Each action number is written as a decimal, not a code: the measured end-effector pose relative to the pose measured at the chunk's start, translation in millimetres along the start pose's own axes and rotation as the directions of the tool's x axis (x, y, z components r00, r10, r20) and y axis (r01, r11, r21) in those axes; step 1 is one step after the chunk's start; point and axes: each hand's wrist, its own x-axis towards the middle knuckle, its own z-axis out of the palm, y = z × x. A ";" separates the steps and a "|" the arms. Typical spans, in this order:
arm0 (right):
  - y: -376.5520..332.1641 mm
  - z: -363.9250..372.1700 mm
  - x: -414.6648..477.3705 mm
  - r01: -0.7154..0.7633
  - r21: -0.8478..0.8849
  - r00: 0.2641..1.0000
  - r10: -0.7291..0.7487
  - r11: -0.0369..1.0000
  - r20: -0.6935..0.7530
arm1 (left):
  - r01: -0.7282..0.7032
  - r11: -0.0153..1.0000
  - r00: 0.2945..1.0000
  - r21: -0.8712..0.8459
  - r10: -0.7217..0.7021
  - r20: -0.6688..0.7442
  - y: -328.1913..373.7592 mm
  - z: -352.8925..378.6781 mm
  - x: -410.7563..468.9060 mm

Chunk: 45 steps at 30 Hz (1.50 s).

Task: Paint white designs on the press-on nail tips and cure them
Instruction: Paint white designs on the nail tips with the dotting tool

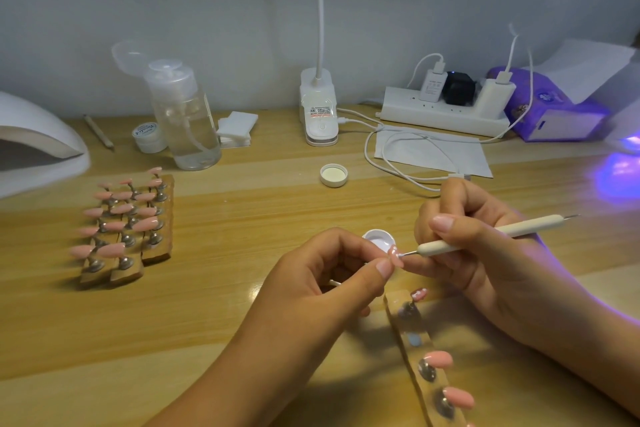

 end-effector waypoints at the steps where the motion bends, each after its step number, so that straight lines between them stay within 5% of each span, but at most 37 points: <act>1: 0.0 -0.2 0.2 -0.001 0.006 1.000 0.002 1.000 -0.001 | 0.001 1.000 1.000 -0.001 -0.001 -0.001 0.1 0.0 0.0; 16: 1.8 -15.0 8.2 0.065 0.063 0.998 -0.064 0.996 -0.015 | -0.002 1.000 1.000 -0.028 0.002 0.000 -0.7 -1.0 -0.4; 20: 2.8 -20.0 10.5 0.160 -0.095 0.985 -0.165 0.983 -0.047 | -0.009 0.996 1.000 -0.084 0.006 -0.031 -0.5 -2.0 0.7; 25: 7.4 -13.7 5.1 0.322 -0.575 0.936 -0.346 0.752 0.072 | -0.004 0.987 0.992 -0.163 -0.017 -0.126 -1.6 -6.9 3.3; 31: 14.6 -10.9 6.1 0.392 -0.755 0.913 -0.320 0.525 0.251 | -0.009 0.982 0.991 -0.189 -0.017 -0.135 -0.5 -6.7 4.8; 45: 15.0 -12.3 7.5 0.256 -0.751 0.966 -0.196 0.609 0.171 | -0.011 0.987 0.992 -0.163 -0.009 -0.122 -0.2 -5.7 3.9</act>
